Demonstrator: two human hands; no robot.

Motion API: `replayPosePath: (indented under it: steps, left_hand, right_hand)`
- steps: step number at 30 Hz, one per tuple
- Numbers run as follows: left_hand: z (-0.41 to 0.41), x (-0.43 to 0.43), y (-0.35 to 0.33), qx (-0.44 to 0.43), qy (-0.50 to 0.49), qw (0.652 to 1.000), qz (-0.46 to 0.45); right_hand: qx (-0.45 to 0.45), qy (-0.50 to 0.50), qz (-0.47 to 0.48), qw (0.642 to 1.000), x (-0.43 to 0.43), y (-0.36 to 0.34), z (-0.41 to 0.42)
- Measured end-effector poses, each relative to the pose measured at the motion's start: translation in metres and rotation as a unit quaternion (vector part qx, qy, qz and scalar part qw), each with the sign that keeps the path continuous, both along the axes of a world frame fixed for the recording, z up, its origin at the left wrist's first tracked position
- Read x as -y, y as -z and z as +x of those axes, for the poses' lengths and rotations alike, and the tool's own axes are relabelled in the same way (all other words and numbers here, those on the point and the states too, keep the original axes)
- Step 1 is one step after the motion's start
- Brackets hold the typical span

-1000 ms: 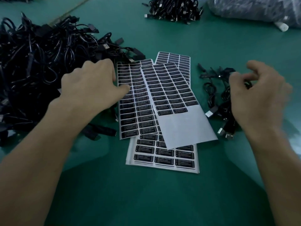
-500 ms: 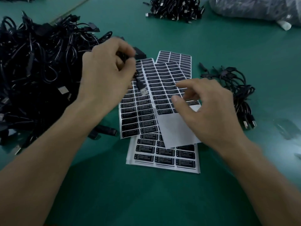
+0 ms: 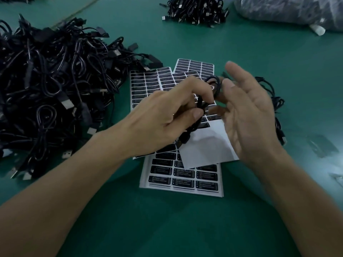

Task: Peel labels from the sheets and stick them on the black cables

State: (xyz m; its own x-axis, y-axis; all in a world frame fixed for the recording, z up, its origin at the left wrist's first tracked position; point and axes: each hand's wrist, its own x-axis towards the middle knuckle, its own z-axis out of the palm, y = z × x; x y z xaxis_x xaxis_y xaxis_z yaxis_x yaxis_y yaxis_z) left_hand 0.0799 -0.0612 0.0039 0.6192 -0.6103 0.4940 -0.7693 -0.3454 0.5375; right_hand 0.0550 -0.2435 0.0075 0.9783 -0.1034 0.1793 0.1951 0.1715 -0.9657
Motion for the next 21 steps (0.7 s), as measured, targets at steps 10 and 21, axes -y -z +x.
replayPosePath:
  steps: [10, 21]
  left_hand:
    - [0.005, -0.013, -0.007, -0.124, -0.022, 0.991, -0.038]
    - [0.022, -0.042, -0.015, -0.148, -0.143, 0.978, -0.027]
  right_hand:
    - [-0.058, 0.004, 0.370, 0.927, 0.014, -0.013, 0.002]
    - [-0.050, 0.046, 0.114, 0.991, 0.025, -0.004, 0.004]
